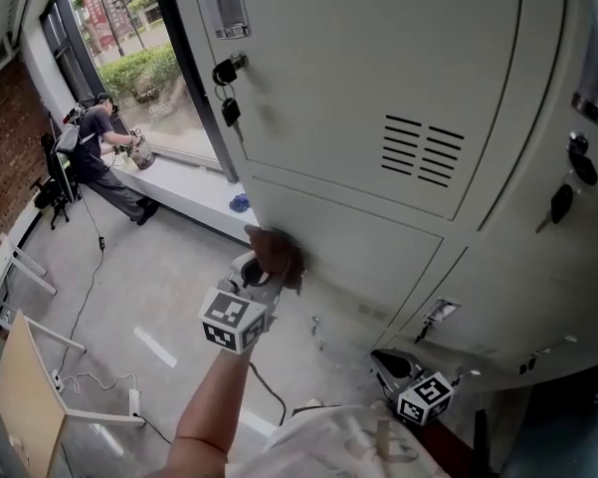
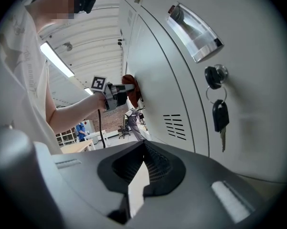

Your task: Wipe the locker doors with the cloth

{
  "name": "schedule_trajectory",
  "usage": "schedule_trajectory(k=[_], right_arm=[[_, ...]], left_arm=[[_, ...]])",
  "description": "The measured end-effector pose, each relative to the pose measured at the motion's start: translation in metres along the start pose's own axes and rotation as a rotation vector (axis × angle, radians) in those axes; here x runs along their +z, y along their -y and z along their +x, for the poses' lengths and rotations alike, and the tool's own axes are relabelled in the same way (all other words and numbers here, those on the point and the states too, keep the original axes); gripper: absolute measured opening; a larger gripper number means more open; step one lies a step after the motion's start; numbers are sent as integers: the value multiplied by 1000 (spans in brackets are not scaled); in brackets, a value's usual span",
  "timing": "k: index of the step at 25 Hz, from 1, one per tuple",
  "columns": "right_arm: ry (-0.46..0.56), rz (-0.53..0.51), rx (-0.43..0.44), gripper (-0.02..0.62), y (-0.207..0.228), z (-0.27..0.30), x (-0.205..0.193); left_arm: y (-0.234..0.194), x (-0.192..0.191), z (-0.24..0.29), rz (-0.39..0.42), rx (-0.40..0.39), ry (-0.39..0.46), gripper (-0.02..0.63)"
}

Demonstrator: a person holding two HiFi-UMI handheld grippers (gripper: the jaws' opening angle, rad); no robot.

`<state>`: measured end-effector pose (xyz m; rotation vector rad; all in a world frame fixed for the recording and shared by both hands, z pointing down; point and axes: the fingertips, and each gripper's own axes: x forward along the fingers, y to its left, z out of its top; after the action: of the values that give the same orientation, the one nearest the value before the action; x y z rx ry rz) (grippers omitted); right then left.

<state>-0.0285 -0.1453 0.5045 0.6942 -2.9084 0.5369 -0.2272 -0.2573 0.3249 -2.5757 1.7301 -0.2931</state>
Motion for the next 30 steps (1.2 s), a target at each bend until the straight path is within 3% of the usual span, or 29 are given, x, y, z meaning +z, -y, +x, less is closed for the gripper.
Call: schedule_trajectory(k=[5, 8, 11, 15, 20, 26, 30], right_arm=[[2, 14, -29, 8, 7, -9, -1], [-6, 20, -43, 8, 8, -13, -2], [3, 12, -37, 8, 9, -12, -3], [4, 5, -39, 8, 12, -11, -3], [-4, 11, -27, 8, 8, -4, -5], [-9, 25, -16, 8, 2, 4, -1], [13, 2, -12, 8, 7, 17, 6]], left_arm=[[-36, 8, -21, -29, 117, 18, 81], [-59, 9, -19, 15, 185, -6, 81], [-54, 12, -10, 43, 196, -11, 81], [-47, 19, -7, 18, 235, 6, 78], [-29, 20, -5, 54, 204, -12, 78], [8, 29, -1, 184, 118, -34, 78], [29, 39, 4, 196, 59, -18, 80]])
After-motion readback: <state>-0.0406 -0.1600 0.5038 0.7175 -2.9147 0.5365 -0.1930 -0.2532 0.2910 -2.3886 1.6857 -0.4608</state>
